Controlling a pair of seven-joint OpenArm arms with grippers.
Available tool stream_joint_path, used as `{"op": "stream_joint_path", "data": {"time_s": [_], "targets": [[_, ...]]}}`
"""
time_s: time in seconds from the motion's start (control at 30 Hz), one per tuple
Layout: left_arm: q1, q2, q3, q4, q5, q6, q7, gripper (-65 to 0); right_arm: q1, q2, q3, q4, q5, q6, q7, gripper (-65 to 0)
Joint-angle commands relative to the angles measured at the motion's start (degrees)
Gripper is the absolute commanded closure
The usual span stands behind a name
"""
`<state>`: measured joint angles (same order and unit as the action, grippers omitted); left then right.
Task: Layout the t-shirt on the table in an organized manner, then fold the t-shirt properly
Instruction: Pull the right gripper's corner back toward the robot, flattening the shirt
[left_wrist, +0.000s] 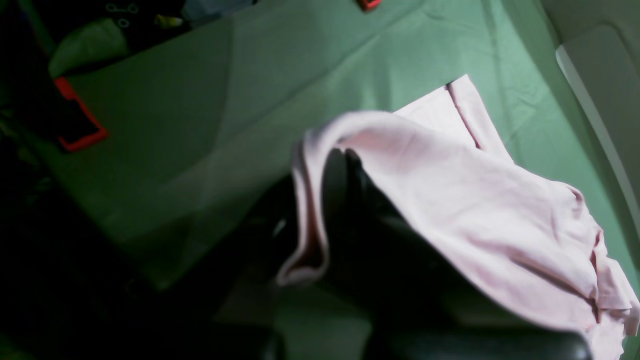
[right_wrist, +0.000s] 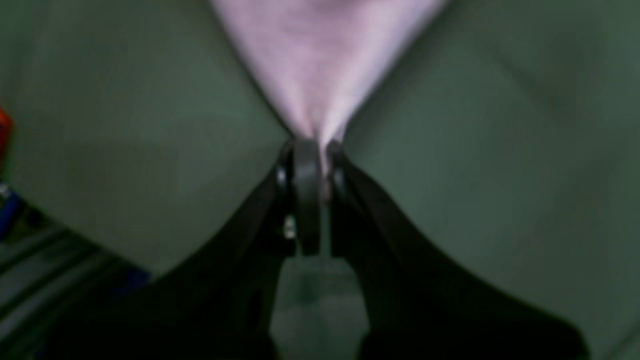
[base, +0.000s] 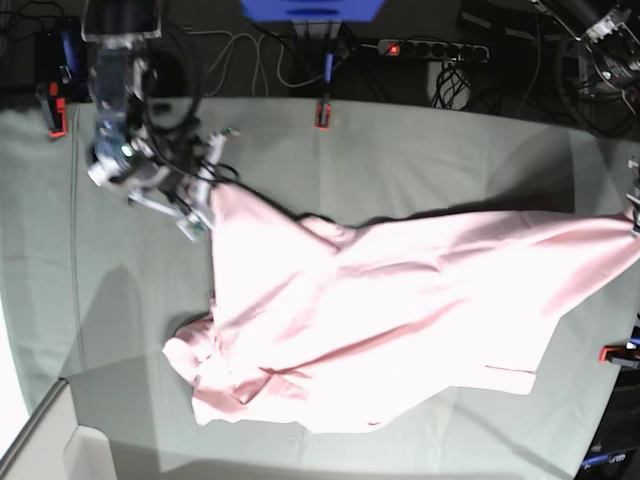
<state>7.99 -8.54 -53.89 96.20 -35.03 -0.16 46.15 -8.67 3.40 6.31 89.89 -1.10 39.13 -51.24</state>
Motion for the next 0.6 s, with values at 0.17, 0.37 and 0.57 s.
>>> {"op": "stream_joint_path", "data": {"time_s": [0.17,0.37,0.57], "targets": [[1.5,-0.9,-0.5,4.3,-0.4,-0.1,-0.7,-0.2,-8.6,0.2,6.0,21.9,1.0,0.9,0.9,0.0],[2.0,-0.9,-0.1,6.9,-0.4,-0.1,-0.9,-0.2,-11.8,0.2,13.5,27.5,1.1,0.9,1.5,0.0],[-1.6,-1.5,5.4,6.3,0.0,-0.1,-1.0,-0.2,-7.1,-2.7,24.4,27.3,4.5,0.9,6.5,0.0]]}}
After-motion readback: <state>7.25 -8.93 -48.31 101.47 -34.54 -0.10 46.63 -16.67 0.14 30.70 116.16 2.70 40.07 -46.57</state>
